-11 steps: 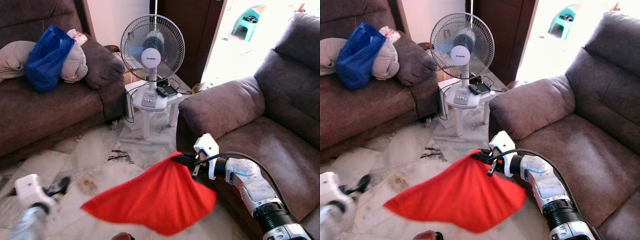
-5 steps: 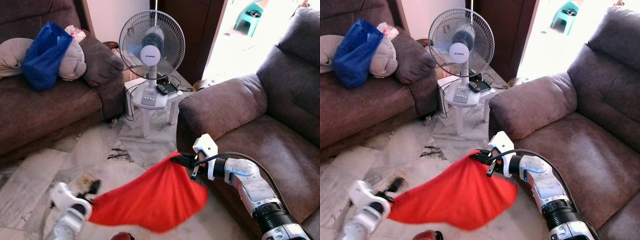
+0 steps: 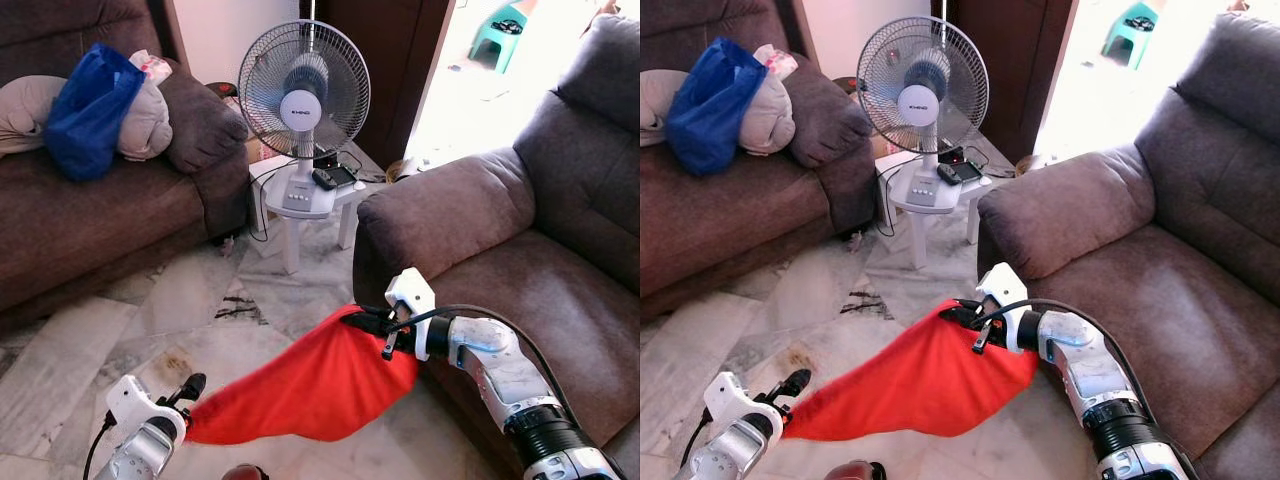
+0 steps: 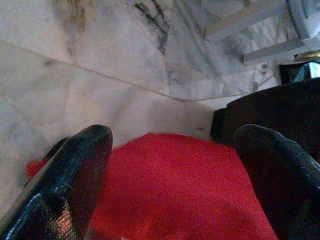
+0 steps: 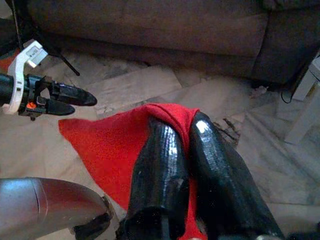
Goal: Move the pillow to the sofa from floor
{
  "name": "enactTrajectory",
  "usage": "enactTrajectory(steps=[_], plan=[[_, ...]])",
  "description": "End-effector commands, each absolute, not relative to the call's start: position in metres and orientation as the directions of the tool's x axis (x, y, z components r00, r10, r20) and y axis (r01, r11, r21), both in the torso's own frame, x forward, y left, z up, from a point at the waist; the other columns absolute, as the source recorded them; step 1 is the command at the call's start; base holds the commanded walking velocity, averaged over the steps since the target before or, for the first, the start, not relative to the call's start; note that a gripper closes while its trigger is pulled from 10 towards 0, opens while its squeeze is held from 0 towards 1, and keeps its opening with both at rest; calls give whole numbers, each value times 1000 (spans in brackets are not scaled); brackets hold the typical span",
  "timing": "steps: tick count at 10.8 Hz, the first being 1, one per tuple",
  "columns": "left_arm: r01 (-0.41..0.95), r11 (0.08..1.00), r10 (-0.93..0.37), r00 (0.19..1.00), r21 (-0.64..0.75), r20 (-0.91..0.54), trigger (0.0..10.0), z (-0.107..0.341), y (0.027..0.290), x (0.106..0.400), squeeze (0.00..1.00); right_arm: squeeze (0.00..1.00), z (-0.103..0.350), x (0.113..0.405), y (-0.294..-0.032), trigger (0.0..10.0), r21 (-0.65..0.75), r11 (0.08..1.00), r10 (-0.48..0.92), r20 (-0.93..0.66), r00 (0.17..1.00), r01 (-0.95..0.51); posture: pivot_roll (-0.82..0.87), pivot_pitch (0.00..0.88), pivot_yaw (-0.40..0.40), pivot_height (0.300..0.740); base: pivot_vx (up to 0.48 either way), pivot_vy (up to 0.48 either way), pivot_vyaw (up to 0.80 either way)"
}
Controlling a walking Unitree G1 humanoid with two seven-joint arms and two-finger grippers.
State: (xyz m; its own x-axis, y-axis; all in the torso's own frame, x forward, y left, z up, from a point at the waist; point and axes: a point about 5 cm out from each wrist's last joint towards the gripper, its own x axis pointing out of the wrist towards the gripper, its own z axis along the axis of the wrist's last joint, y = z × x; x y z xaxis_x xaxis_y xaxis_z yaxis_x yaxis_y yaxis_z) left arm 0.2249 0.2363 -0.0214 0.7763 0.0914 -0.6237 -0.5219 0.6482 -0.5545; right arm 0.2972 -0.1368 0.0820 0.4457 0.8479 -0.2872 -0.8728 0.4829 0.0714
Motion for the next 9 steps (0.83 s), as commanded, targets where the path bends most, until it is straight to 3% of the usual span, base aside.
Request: enactTrajectory(steps=[1,2,4,5,7,9], plan=[[-518,652,80,773,-553,-629,10000,-20,236,223,0,0,111,305,-130,10000,-18,448,877,-185,444,-894,118,39,-51,740,0,0,0],[-515,669,70,762,-537,-644,10000,-22,235,219,0,0,111,305,-129,10000,-18,447,877,-186,442,-894,117,39,-51,740,0,0,0],[-357,828,-23,748,-432,-663,10000,-23,228,211,0,0,111,305,-129,10000,-18,444,878,-188,440,-896,121,38,-53,740,0,0,0],[-95,938,-150,755,-333,-638,10000,-15,222,206,0,0,110,305,-129,10000,-21,443,877,-197,438,-896,117,38,-53,740,0,0,0],[198,964,-265,764,-178,-588,10000,13,246,205,0,0,110,305,-132,10000,-23,446,875,-202,441,-895,121,37,-54,740,0,0,0],[372,918,-371,671,-141,-642,10000,23,261,194,0,0,109,305,-130,10000,-22,445,875,-202,440,-895,127,35,-53,740,0,0,0]])
